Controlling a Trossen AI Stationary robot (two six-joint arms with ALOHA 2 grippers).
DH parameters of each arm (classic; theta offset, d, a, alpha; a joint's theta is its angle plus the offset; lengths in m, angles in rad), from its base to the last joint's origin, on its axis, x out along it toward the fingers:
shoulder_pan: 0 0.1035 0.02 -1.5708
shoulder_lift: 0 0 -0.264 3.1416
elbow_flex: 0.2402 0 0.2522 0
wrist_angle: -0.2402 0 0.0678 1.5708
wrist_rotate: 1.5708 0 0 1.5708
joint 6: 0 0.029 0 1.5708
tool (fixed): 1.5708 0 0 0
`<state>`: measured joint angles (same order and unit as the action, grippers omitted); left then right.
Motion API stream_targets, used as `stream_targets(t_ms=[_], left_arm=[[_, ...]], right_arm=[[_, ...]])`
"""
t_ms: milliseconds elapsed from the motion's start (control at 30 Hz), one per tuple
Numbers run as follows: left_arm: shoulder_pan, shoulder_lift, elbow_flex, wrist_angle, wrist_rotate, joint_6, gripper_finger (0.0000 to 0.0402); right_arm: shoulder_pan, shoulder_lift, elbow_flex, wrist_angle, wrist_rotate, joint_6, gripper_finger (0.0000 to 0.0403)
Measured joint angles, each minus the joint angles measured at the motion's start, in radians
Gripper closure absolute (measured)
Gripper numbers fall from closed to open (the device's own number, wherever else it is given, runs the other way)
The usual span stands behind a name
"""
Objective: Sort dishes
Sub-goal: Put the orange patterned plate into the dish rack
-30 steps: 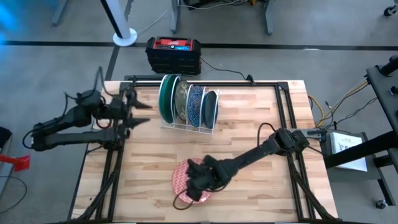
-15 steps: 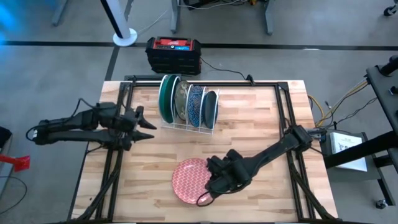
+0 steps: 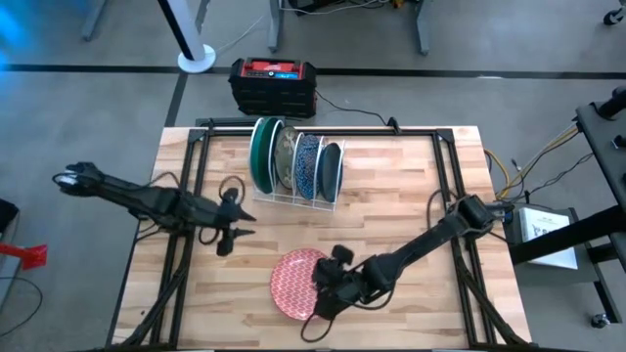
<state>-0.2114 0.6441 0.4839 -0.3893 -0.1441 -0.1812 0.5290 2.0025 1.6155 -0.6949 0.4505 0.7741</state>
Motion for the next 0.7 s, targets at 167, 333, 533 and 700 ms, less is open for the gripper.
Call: stream_targets(t_ms=[167,333,533,700], left_arm=[[-0.093,0.076,-0.098,0.147,-0.066,-0.04,0.0248],[-0.129,0.166,-0.204,0.421,-0.133,-0.038,0.0248],[-0.129,0.368,-0.236,0.64,-0.185,0.006,0.0248],[-0.129,0.547,-0.209,0.695,-0.269,0.03,0.0248]], right_arm=[[0.007,0.083,0.005,0.141,-0.04,-0.064,0.0215],[0.027,0.174,0.102,0.139,-0.069,-0.111,0.0226],[0.047,0.285,0.301,-0.064,-0.092,-0.142,0.0237],[0.057,0.387,0.468,-0.173,-0.09,-0.163,0.0233]])
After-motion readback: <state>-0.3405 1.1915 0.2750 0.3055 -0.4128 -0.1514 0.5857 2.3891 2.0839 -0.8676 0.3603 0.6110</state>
